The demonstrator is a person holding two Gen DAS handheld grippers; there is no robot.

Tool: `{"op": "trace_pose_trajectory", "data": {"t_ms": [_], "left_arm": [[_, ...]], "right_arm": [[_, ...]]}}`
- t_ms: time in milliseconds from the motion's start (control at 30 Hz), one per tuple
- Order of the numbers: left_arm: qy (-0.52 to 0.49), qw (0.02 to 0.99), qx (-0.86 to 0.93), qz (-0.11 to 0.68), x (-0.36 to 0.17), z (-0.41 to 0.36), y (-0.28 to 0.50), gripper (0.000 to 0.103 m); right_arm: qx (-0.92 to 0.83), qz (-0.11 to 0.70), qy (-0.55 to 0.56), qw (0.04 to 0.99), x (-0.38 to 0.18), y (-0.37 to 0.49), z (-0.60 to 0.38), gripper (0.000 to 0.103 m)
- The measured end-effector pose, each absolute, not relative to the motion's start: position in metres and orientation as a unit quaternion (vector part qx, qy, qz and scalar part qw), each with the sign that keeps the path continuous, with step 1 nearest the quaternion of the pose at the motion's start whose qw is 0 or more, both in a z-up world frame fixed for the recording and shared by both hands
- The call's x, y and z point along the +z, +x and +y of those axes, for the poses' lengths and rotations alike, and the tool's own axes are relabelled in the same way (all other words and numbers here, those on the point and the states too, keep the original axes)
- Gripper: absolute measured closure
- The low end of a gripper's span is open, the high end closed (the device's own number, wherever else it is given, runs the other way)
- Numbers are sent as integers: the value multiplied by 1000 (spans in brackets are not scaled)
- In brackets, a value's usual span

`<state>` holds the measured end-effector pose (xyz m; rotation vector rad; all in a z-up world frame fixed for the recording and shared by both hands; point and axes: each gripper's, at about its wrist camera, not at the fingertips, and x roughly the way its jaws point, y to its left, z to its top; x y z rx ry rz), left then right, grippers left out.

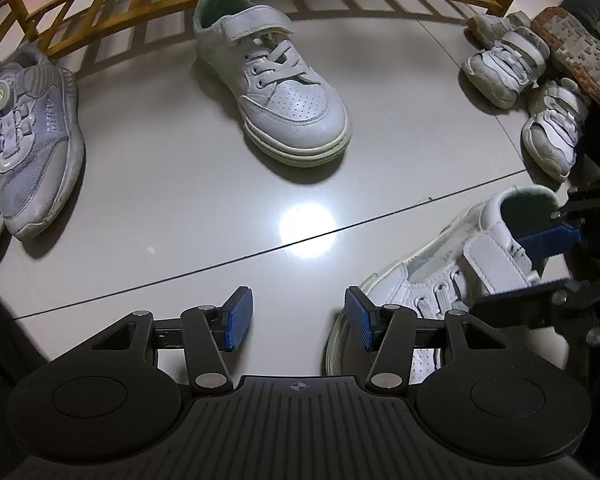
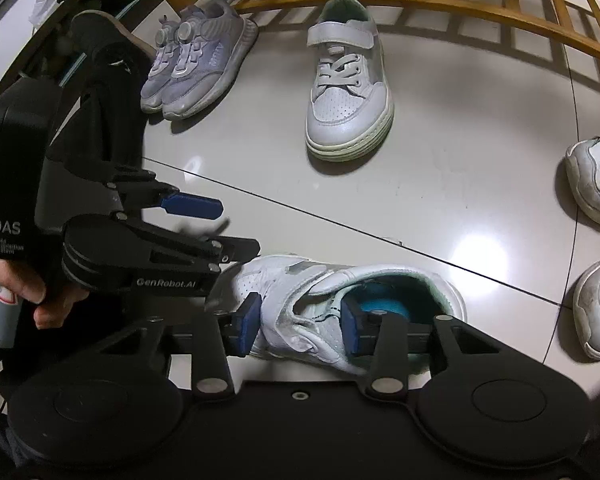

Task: Organize scattered shoes

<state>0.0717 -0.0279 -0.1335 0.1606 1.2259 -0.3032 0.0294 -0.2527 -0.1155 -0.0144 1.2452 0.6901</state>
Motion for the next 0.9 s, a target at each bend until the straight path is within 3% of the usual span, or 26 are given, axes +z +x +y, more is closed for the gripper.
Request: {"op": "trace_pose_trajectory", "data": {"t_ms": [900], "left_arm": [[64, 798, -156, 578, -131, -27, 65, 51]], "right_arm": [[322, 539, -78, 774, -113, 49, -235, 61]]}}
